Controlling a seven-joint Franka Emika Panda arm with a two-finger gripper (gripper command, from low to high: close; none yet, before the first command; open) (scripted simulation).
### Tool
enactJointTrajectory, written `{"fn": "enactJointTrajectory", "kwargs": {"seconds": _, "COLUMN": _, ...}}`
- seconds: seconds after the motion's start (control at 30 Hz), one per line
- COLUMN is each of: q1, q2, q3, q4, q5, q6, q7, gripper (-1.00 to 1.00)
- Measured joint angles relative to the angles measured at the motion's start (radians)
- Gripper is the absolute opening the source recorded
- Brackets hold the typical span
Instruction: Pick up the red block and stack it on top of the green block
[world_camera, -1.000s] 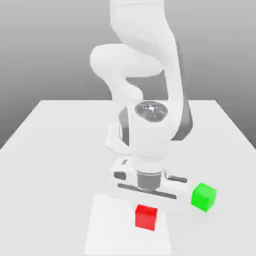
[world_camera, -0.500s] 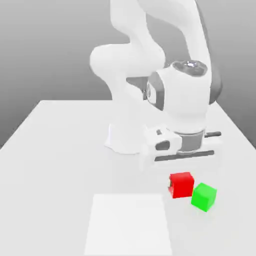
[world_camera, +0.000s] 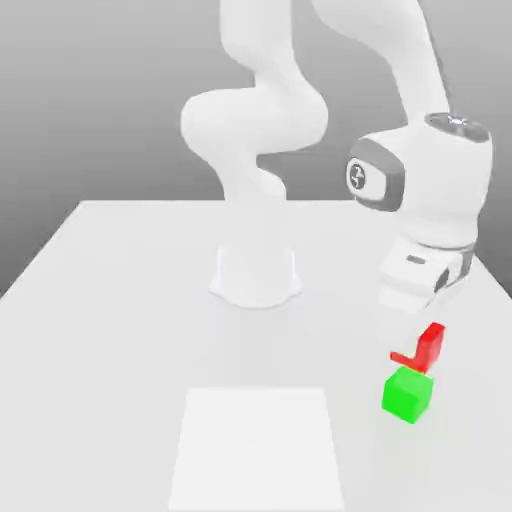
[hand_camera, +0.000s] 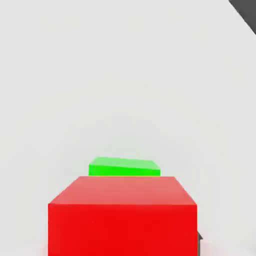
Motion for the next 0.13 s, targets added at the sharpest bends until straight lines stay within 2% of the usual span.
{"fn": "enactJointTrajectory", "kwargs": {"seconds": 0.03, "q1": 0.006, "q2": 0.032, "q3": -0.01, "q4": 0.001, "q5": -0.023, "q6": 0.029, "q7": 0.016, "gripper": -1.0}}
{"fn": "enactJointTrajectory", "kwargs": {"seconds": 0.07, "q1": 0.01, "q2": 0.049, "q3": -0.016, "q4": 0.001, "q5": -0.035, "q6": 0.045, "q7": 0.025, "gripper": 1.0}}
{"fn": "enactJointTrajectory", "kwargs": {"seconds": 0.13, "q1": 0.01, "q2": 0.049, "q3": -0.016, "q4": 0.001, "q5": -0.035, "q6": 0.045, "q7": 0.025, "gripper": 1.0}}
